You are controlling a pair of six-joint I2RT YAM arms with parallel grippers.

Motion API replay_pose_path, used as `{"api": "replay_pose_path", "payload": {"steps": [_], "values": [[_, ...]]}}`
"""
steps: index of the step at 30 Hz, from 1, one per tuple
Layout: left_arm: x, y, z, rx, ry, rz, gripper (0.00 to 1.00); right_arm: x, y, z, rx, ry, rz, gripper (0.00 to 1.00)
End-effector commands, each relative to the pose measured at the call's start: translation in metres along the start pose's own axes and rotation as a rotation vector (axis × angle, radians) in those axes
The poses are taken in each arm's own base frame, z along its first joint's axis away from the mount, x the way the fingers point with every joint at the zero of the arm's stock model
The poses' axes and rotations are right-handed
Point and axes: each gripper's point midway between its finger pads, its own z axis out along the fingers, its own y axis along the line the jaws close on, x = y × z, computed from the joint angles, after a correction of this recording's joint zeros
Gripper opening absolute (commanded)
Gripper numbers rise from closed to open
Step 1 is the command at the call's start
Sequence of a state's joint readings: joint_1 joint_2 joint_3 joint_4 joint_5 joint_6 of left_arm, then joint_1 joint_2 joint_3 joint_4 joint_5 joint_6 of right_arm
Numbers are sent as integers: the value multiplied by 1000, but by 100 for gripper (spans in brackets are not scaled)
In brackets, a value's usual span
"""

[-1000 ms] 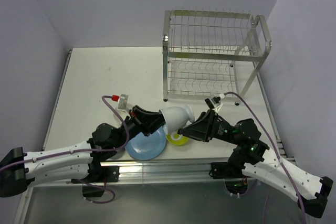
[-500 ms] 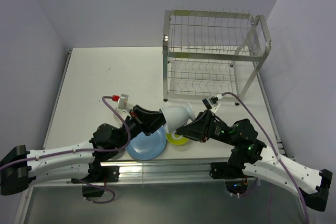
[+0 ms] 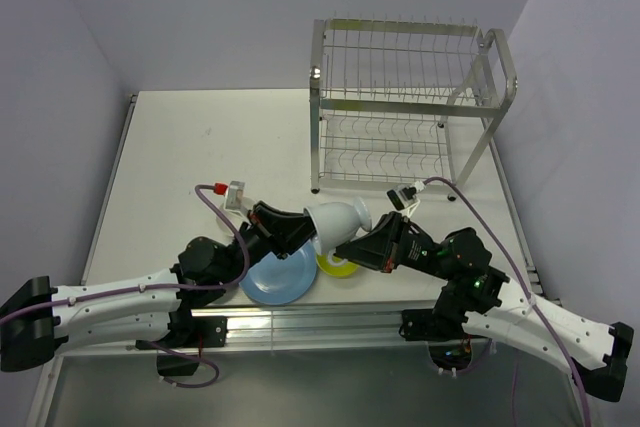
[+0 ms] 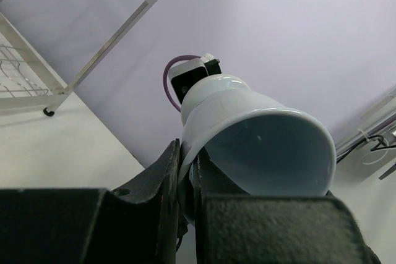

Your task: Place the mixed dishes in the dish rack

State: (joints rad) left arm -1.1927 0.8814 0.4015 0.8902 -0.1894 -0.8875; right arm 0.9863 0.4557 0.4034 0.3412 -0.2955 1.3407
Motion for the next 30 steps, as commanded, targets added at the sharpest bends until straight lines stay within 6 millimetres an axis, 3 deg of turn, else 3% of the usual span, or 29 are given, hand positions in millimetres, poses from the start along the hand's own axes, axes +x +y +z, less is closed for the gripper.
{"api": "replay_pose_path", "payload": {"steps": [1,5,7,10,15,19,20,21,23,26,30], "values": [[-11,-26,1,69,-20,-43,9,-15,21,-2,-49,-80,-71,0],[-5,-17,-1,25,7,-34,53,-19,22,-5,-39,-107,-92,0],[-2,-12,-2,-2,22,-26,66,-20,21,-7,-37,-116,-100,0],[-2,-8,-7,-18,26,-26,74,-22,19,-8,-34,-126,-104,0],[-3,4,-19,-73,27,-27,81,-27,16,-8,1,-151,-127,0],[-9,33,-33,-232,-6,-43,83,-35,4,-11,96,-183,-166,0],[-2,48,-41,-305,22,-48,83,-38,5,-12,111,-194,-188,0],[-7,49,-46,-323,9,-56,83,-40,2,-13,134,-202,-197,0],[-6,71,-60,-460,10,-73,82,-47,-12,-16,206,-233,-218,0],[-10,87,-76,-594,15,-70,81,-58,-27,-19,304,-276,-260,0],[-11,88,-78,-651,48,-45,79,-68,-58,-12,444,-284,-296,0]]}}
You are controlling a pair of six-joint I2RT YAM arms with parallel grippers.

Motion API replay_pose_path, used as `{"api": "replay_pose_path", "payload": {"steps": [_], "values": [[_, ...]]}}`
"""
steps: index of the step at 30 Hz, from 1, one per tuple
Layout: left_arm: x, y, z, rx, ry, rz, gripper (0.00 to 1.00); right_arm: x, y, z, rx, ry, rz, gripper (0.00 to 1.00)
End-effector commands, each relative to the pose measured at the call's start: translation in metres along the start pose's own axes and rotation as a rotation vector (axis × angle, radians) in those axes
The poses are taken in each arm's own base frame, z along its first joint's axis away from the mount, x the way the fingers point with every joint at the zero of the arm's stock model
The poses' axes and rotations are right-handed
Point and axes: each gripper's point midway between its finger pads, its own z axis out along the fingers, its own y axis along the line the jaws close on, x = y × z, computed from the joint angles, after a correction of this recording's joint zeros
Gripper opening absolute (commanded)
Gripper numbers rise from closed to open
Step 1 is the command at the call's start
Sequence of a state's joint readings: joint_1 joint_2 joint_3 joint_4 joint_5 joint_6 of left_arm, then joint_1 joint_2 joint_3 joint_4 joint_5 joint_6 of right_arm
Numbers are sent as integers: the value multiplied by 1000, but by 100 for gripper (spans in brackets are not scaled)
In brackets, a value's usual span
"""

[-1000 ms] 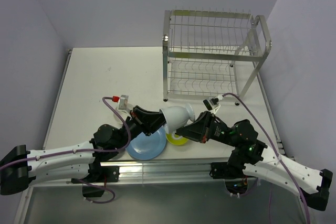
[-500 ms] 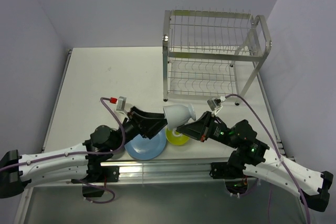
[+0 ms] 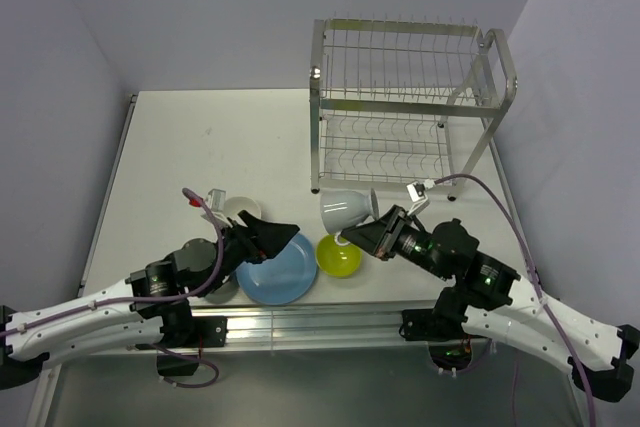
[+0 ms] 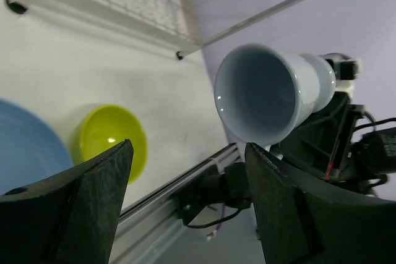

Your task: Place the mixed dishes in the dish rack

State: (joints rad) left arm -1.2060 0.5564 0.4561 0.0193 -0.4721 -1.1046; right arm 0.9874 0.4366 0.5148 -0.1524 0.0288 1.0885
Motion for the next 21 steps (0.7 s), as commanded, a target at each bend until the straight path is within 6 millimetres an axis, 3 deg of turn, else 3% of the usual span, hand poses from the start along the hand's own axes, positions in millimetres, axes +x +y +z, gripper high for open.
{"api": "replay_pose_path", "payload": {"steps": [1,3,7,8,9,12,14,15,18,20,21], "values": [[-7,10,-4,-123,3,13,79,-34,14,11,23,-114,-72,0],[-6,6,-3,-128,18,30,79,-40,13,17,42,-120,-93,0],[-5,0,-1,-118,37,48,79,-61,-7,31,68,-124,-75,0],[-5,-3,0,-112,39,51,79,-76,-26,32,102,-165,-55,0],[-4,-4,0,-106,45,56,79,-76,-30,35,92,-135,-48,0],[-6,-8,-1,-97,46,66,78,-98,-50,42,123,-159,-52,0],[-8,-9,-2,-97,44,76,79,-106,-51,47,127,-142,-64,0],[-9,-10,-3,-99,41,79,78,-111,-63,54,158,-137,-52,0],[-16,-7,-7,-131,27,91,78,-125,-72,68,173,-138,-45,0],[-24,-6,-12,-163,13,101,78,-136,-70,76,146,-144,-37,0],[-27,-5,-14,-173,8,103,78,-139,-79,83,163,-137,-22,0]]}}
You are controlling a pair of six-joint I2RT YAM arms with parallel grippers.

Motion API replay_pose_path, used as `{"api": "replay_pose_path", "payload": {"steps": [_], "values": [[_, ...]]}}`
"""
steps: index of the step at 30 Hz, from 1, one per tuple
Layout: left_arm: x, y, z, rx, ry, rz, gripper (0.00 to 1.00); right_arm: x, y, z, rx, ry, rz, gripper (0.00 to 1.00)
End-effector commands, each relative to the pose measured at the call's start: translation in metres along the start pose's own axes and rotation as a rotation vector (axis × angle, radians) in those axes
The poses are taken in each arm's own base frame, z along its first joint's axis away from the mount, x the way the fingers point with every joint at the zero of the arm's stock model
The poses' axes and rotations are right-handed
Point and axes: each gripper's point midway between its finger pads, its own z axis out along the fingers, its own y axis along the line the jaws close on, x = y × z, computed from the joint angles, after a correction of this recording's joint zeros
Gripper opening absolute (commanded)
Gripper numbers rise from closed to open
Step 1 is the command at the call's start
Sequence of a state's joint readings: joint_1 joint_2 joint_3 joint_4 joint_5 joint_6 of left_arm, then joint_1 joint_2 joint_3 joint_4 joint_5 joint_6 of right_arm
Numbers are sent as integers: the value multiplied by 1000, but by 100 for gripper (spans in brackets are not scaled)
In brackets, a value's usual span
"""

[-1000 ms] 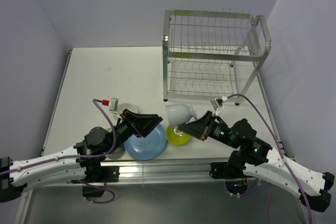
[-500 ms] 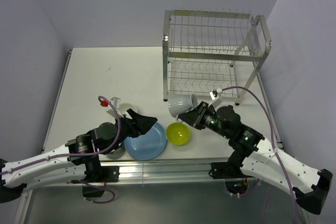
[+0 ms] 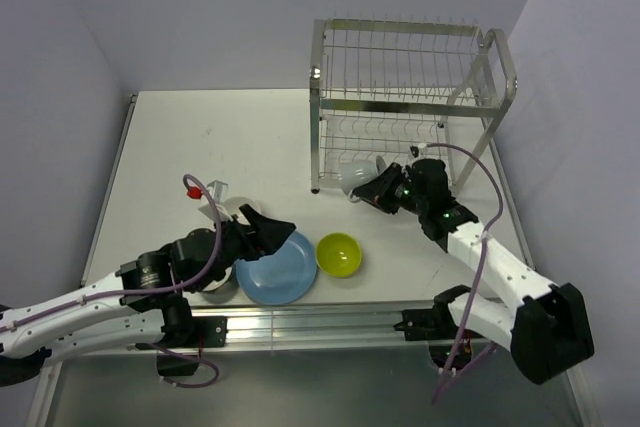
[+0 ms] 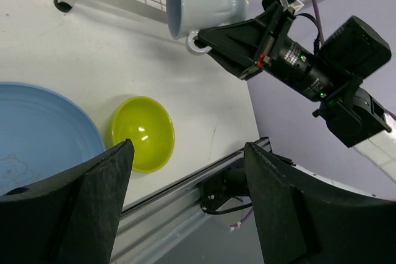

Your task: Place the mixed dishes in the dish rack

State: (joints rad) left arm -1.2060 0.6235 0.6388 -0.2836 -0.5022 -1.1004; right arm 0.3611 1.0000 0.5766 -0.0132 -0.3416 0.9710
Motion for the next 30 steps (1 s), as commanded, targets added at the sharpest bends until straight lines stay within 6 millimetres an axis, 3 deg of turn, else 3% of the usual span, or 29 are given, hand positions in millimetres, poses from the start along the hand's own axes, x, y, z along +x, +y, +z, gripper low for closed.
{"api": "replay_pose_path", "payload": {"steps": [1,7,14,30], "values": [[-23,-7,-13,-23,-46,13,78,-46,72,2,-239,-96,-98,0],[-32,-6,-24,-30,-54,37,79,-78,83,33,-259,-109,-92,0],[-31,0,-30,-20,-50,44,79,-105,73,77,-233,-92,-56,0],[-31,9,-37,-11,-54,57,79,-136,47,123,-164,-156,-134,0]]}}
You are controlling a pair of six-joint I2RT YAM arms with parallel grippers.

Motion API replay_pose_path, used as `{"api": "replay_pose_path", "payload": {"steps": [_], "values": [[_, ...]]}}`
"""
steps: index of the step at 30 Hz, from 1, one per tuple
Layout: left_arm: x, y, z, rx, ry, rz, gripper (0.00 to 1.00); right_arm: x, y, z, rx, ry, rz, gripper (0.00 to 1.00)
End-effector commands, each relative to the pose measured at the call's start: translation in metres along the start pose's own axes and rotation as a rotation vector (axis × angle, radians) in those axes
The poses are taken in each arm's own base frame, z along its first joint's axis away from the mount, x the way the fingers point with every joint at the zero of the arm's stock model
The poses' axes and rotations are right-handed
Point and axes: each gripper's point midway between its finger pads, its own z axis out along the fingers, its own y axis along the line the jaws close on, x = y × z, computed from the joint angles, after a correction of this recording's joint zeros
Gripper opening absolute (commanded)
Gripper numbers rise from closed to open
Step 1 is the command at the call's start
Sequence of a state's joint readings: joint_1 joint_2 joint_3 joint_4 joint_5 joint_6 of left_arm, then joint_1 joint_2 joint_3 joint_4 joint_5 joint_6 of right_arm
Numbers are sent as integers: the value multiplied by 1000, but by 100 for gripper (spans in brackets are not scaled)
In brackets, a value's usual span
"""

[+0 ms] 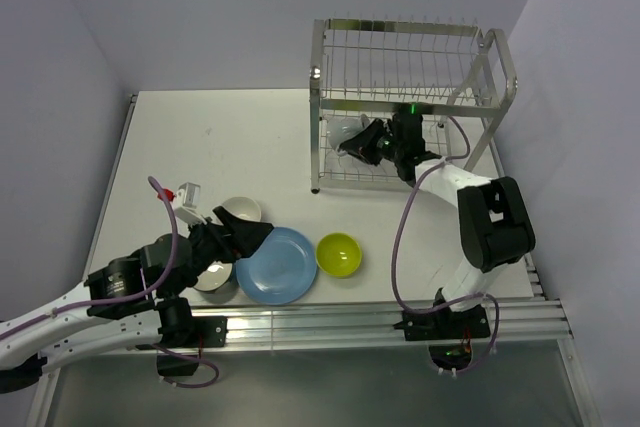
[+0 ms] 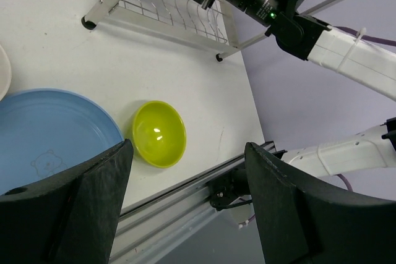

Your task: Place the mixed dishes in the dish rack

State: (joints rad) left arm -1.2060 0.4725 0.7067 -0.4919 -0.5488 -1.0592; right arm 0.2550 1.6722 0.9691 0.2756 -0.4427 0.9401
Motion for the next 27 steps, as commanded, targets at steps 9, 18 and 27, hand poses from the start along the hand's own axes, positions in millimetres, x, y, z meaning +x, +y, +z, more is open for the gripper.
{"api": "replay_pose_path", "payload": {"steps": [9,18,27], "values": [[5,6,-1,10,2,21,80,-82,31,16,38,-211,-249,0],[11,7,3,18,18,25,80,-96,4,24,186,-224,-303,0],[12,8,3,14,21,32,80,-104,-15,24,278,-242,-342,0]]}}
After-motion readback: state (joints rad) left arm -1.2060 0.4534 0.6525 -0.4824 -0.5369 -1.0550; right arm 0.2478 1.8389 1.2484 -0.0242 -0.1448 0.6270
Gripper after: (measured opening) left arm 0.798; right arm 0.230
